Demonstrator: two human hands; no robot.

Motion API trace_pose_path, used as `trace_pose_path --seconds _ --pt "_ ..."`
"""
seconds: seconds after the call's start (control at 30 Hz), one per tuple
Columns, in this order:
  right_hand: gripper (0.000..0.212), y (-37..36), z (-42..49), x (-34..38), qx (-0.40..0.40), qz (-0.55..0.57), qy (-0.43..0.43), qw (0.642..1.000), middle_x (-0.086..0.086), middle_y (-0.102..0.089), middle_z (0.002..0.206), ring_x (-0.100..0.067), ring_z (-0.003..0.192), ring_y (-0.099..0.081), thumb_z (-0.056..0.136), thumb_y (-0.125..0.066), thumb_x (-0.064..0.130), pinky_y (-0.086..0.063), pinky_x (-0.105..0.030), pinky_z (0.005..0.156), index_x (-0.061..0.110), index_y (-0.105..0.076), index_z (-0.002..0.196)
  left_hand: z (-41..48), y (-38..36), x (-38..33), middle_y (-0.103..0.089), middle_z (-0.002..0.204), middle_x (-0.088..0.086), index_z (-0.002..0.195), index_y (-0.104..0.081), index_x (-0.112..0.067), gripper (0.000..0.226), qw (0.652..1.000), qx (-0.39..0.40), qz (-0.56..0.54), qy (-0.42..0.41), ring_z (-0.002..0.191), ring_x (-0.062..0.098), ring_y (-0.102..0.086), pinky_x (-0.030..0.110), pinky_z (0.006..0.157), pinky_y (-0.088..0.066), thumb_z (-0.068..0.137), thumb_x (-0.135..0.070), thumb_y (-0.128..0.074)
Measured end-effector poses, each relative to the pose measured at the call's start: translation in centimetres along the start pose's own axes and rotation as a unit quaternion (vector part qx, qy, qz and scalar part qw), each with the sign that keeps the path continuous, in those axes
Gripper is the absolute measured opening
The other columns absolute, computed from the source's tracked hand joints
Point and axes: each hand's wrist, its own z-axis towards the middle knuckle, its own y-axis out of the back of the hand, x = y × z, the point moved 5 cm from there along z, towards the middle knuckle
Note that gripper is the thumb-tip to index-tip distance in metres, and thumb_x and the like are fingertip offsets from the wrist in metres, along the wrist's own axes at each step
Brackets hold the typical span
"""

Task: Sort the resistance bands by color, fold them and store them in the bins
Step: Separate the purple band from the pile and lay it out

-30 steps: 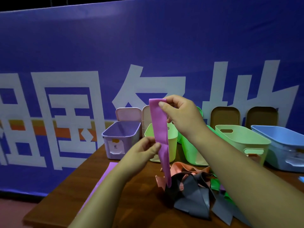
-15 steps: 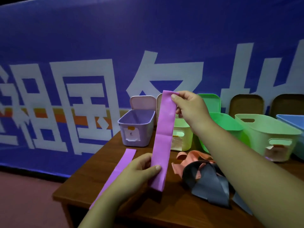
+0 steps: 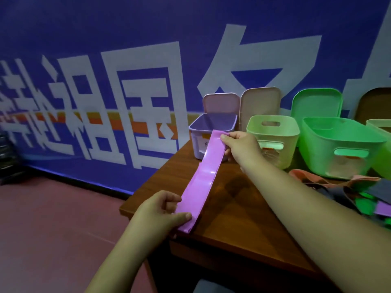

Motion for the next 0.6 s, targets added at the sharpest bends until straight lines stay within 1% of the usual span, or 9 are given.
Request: trace_pose_path --seconds 0.03,0.1,0.17,0.23,0.33,0.4,0.5,0.57,0.6 --pt "0.010 -1.1 -0.1 -0.9 0.008 0.001 -0.015 1.000 -0.007 -0.066 0.063 -0.009 0.042 -0.055 0.100 -0.071 0.015 -0.046 -0.026 0.046 0.007 -0.077 0.096 0.0 0.6 0.3 -0.076 0.090 0.004 0.104 -0.073 -0.027 0.042 0.999 -0.012 0.038 0.001 0.068 0.019 -0.074 0.038 0.058 -0.062 0.071 -0.023 -0.099" --pt "0.009 -3.0 -0.1 -2.7 0.019 -0.006 -0.042 0.999 -0.014 -0.069 0.072 -0.011 0.045 -0.056 0.101 -0.070 0.016 -0.043 -0.022 0.039 0.009 -0.075 0.097 0.0 1.2 0.7 -0.075 0.089 -0.002 0.105 -0.071 -0.030 0.045 0.995 -0.019 0.099 0.000 0.074 0.016 -0.073 0.034 0.061 -0.063 0.070 -0.031 -0.099" --pt "0.014 -4.4 0.2 -4.1 0.018 -0.026 -0.063 0.997 -0.018 -0.075 0.080 -0.016 0.051 -0.059 0.100 -0.072 0.020 -0.043 -0.023 0.041 0.007 -0.076 0.106 -0.1 1.6 1.1 -0.073 0.090 -0.002 0.106 -0.071 -0.030 0.044 0.992 -0.024 0.123 -0.002 0.077 0.012 -0.071 0.028 0.059 -0.059 0.071 -0.031 -0.098" --pt "0.017 -5.3 0.5 -5.1 0.012 -0.059 -0.082 0.995 -0.015 -0.078 0.081 -0.020 0.055 -0.062 0.099 -0.073 0.024 -0.043 -0.025 0.046 0.009 -0.076 0.107 -0.1 1.8 1.7 -0.072 0.090 -0.003 0.104 -0.070 -0.031 0.042 0.991 -0.028 0.128 -0.001 0.079 0.012 -0.071 0.031 0.061 -0.060 0.072 -0.032 -0.098" --pt "0.012 -6.1 0.6 -6.0 0.008 -0.102 -0.100 0.990 -0.009 -0.073 0.074 -0.020 0.053 -0.059 0.099 -0.074 0.028 -0.044 -0.028 0.048 0.016 -0.074 0.102 -0.1 2.2 2.2 -0.072 0.089 -0.005 0.104 -0.071 -0.032 0.041 0.992 -0.025 0.125 0.003 0.080 0.014 -0.072 0.036 0.061 -0.062 0.073 -0.034 -0.097" --pt "0.014 -6.5 0.9 -6.6 0.007 -0.129 -0.088 0.988 -0.009 -0.074 0.080 -0.026 0.062 -0.062 0.098 -0.074 0.030 -0.052 -0.034 0.057 0.016 -0.076 0.099 0.1 2.3 2.3 -0.073 0.090 -0.008 0.105 -0.072 -0.033 0.040 0.992 -0.022 0.127 0.003 0.079 0.010 -0.072 0.032 0.062 -0.061 0.074 -0.035 -0.096" --pt "0.012 -6.9 1.2 -7.3 0.004 -0.173 -0.071 0.982 -0.008 -0.077 0.091 -0.032 0.083 -0.069 0.096 -0.074 0.033 -0.063 -0.049 0.083 0.025 -0.074 0.086 0.3 2.2 2.3 -0.074 0.089 -0.012 0.102 -0.072 -0.035 0.036 0.990 -0.019 0.138 0.002 0.078 0.006 -0.071 0.030 0.065 -0.061 0.074 -0.036 -0.095" --pt "0.022 -7.1 1.2 -7.5 0.003 -0.199 -0.065 0.978 -0.005 -0.077 0.094 -0.033 0.091 -0.073 0.096 -0.073 0.033 -0.063 -0.052 0.088 0.032 -0.065 0.075 0.4 2.2 2.4 -0.073 0.087 -0.011 0.100 -0.072 -0.036 0.035 0.990 -0.021 0.138 0.004 0.076 0.008 -0.071 0.031 0.063 -0.060 0.073 -0.037 -0.096" --pt "0.021 -7.2 1.3 -7.5 0.006 -0.212 -0.057 0.976 -0.002 -0.076 0.097 -0.031 0.094 -0.073 0.096 -0.073 0.034 -0.063 -0.052 0.089 0.033 -0.064 0.077 0.5 2.2 2.4 -0.073 0.086 -0.011 0.099 -0.072 -0.036 0.035 0.990 -0.022 0.140 0.006 0.074 0.008 -0.070 0.031 0.062 -0.060 0.073 -0.037 -0.096"
